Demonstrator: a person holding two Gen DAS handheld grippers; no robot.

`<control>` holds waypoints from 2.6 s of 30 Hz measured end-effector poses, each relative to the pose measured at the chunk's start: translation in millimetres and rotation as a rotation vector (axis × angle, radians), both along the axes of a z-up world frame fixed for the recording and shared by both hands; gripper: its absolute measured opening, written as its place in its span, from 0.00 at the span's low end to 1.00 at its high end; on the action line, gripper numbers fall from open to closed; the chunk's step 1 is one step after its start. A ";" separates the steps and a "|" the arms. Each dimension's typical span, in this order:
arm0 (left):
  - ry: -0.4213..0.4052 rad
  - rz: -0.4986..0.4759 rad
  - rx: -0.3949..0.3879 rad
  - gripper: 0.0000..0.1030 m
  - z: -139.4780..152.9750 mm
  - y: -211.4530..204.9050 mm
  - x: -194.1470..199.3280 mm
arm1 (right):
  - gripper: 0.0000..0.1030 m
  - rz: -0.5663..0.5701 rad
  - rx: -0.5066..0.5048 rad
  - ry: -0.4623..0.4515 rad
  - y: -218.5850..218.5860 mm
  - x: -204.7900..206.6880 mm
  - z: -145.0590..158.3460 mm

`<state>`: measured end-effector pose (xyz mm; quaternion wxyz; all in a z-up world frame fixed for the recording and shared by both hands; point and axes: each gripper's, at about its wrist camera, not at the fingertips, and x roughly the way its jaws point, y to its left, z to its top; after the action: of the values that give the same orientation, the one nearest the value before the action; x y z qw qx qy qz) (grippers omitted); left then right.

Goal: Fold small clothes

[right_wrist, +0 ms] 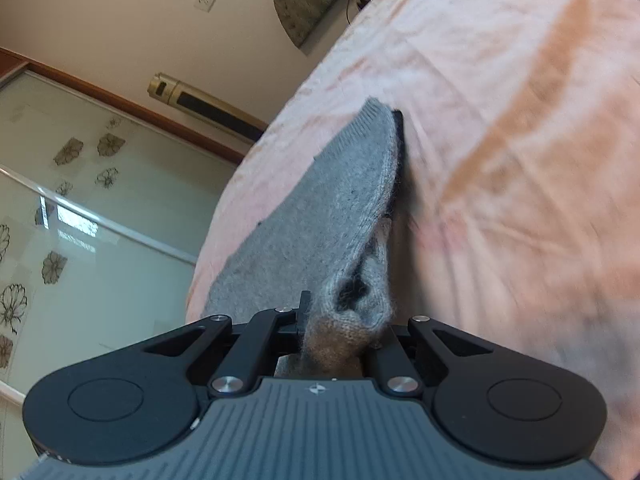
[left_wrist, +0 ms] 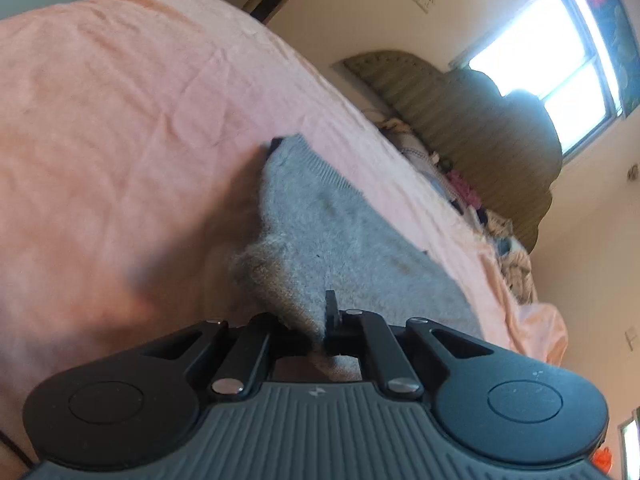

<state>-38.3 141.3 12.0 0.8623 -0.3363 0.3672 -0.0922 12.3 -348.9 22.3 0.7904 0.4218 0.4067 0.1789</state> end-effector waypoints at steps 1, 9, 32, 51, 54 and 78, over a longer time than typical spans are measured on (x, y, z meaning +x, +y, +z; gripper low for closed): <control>0.025 -0.033 0.006 0.05 -6.4 2.5 -6.0 | 0.19 0.014 -0.040 0.012 1.2 -9.4 -1.8; -0.196 0.092 0.255 1.00 60.9 33.8 36.9 | 0.69 -0.080 -0.243 -0.170 -26.1 52.5 51.5; -0.084 -0.123 0.642 0.09 -0.3 -48.2 223.7 | 0.11 0.004 -0.464 -0.117 27.5 203.9 -0.7; -0.116 -0.167 0.662 0.90 -6.7 -109.9 201.1 | 0.53 0.003 -0.734 -0.249 76.9 175.6 3.8; -0.102 -0.186 0.705 0.96 -8.6 -119.5 203.8 | 0.62 0.065 -0.816 -0.261 91.7 177.8 4.5; -0.100 -0.176 0.697 0.98 -9.5 -118.7 203.4 | 1.00 0.055 -0.834 -0.264 112.1 141.6 3.1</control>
<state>165.2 22.6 2.5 0.9308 0.0156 0.3614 -0.0519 153.9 -236.8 25.4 0.9332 0.0289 0.3506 0.0729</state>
